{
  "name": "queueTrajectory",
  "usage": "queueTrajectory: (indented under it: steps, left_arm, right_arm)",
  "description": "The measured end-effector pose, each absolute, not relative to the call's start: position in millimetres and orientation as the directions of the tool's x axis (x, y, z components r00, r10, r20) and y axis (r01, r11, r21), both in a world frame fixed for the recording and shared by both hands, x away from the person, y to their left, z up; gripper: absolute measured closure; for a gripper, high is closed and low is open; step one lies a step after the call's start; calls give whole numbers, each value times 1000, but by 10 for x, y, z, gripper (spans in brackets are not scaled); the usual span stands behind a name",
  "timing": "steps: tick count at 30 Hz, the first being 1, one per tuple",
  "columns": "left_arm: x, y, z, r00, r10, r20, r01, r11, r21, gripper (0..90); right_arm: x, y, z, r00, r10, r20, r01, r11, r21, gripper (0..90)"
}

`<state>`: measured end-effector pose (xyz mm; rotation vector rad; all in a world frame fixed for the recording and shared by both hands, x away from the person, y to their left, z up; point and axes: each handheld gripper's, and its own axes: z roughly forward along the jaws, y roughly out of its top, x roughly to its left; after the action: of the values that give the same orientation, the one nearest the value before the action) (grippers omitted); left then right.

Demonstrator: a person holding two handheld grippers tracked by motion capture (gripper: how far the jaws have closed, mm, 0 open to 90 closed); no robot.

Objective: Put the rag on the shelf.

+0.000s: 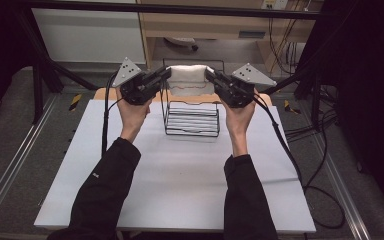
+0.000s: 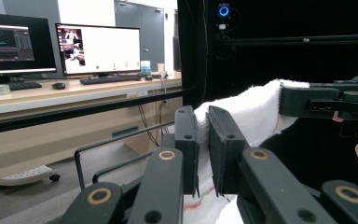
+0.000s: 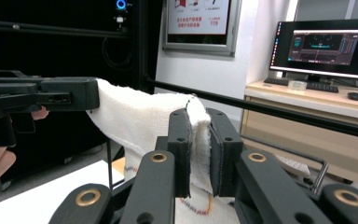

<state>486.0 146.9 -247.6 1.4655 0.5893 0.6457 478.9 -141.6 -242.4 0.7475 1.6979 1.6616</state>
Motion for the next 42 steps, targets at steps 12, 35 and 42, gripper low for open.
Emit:
queueTrajectory:
  steps: [12, 35, 42]
  left_arm:
    - [4743, 1474, -2559, 709, 705, 34, -13, -36, 999, 810]
    - [4643, 1498, -2737, 719, 694, 21, 69, -102, 992, 782]
    - [4648, 1486, -2780, 722, 692, 26, 91, -132, 987, 764]
  right_arm:
    - [4681, -1471, -2487, -653, 755, -51, 0, 68, 998, 796]
    - [4561, -1436, -2598, -670, 739, -68, 70, 154, 986, 747]
    - [4557, -1450, -2681, -677, 734, -54, 93, 158, 983, 726]
